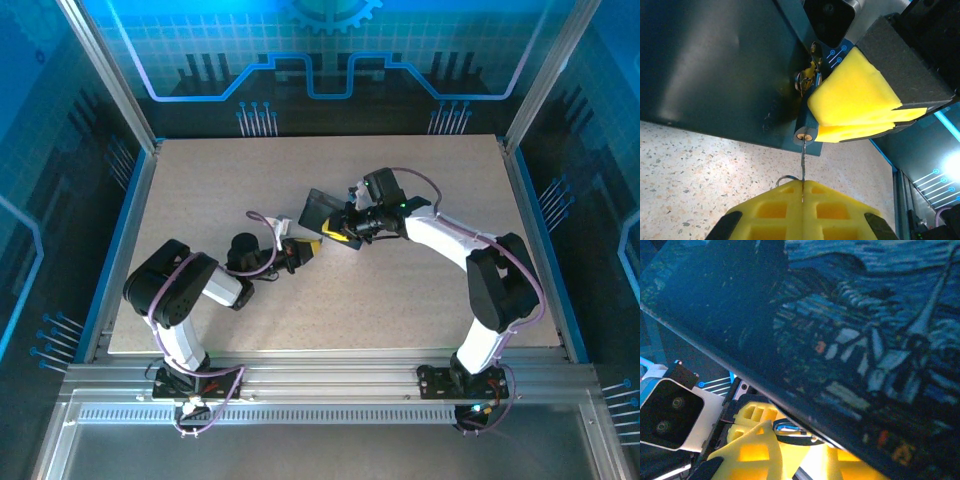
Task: Unlock a padlock with a key
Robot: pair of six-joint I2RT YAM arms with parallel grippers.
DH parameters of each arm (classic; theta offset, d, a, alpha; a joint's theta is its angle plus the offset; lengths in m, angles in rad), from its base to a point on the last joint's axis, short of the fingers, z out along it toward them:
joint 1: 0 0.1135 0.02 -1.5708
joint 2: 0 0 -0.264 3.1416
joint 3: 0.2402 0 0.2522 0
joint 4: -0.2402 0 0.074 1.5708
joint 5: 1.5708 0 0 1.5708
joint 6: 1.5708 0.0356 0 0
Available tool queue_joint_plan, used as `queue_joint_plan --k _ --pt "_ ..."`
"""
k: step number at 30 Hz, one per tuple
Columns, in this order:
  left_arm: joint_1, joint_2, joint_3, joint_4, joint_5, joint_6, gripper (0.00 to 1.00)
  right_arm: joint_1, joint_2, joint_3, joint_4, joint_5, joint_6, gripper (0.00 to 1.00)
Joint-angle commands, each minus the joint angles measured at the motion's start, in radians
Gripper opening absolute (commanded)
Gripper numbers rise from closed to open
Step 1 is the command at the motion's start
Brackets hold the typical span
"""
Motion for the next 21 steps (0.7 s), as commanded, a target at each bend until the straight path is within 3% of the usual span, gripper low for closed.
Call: queue_joint_plan --k 1,21 --pt "0.006 -0.043 0.056 0.085 0.026 -0.023 0.0 0.023 -0.019 -0.019 0.013 -0.111 -0.016 0.0" --pt "0.022 -0.012 0.071 0.086 0.013 -0.008 0.0 0.044 -0.001 0.029 -0.114 -0.136 -0.144 0.0"
